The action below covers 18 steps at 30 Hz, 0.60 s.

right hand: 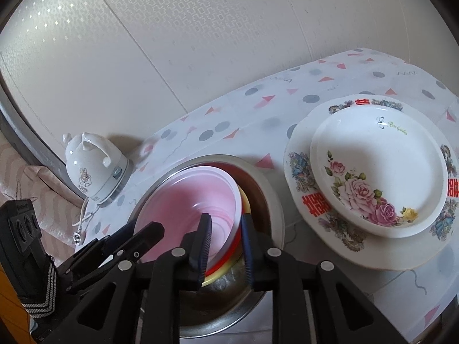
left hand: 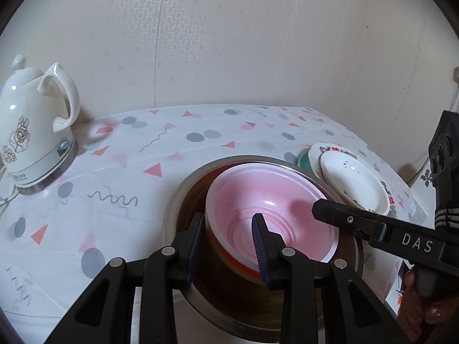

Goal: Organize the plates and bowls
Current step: 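Lower the pink-and-red bowl into the yellow bowl and open both grippers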

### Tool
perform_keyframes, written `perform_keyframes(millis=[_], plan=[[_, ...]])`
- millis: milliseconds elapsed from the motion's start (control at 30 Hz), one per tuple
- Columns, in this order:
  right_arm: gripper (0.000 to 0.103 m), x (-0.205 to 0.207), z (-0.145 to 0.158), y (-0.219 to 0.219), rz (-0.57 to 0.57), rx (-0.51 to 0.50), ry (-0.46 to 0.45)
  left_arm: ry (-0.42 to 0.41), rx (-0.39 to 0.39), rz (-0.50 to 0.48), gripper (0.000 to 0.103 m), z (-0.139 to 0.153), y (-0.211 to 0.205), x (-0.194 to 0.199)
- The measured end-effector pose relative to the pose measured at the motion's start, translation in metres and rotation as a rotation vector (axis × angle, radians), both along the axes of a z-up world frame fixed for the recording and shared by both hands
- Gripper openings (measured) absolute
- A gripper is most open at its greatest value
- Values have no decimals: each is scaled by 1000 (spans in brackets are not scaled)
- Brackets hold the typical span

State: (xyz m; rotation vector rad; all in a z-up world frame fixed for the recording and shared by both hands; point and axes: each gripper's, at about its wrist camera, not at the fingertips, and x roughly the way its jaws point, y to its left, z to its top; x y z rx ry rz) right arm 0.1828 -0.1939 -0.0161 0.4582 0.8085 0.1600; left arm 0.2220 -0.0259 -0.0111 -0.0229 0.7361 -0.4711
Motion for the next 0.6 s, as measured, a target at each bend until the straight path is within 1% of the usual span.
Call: perform_keyframes(millis=[233, 333, 367, 600], plan=[[21, -2, 3, 10, -5, -108, -7, -2, -10, 20, 36, 2, 3, -2], [21, -4, 5, 10, -14, -139, -18, -4, -12, 26, 40, 2, 5, -3], [22, -5, 6, 10, -18, -147, -20, -3, -15, 30, 43, 2, 5, -4], [23, -9, 10, 8, -24, -154, -26, -8, -30, 41, 46, 4, 8, -8]])
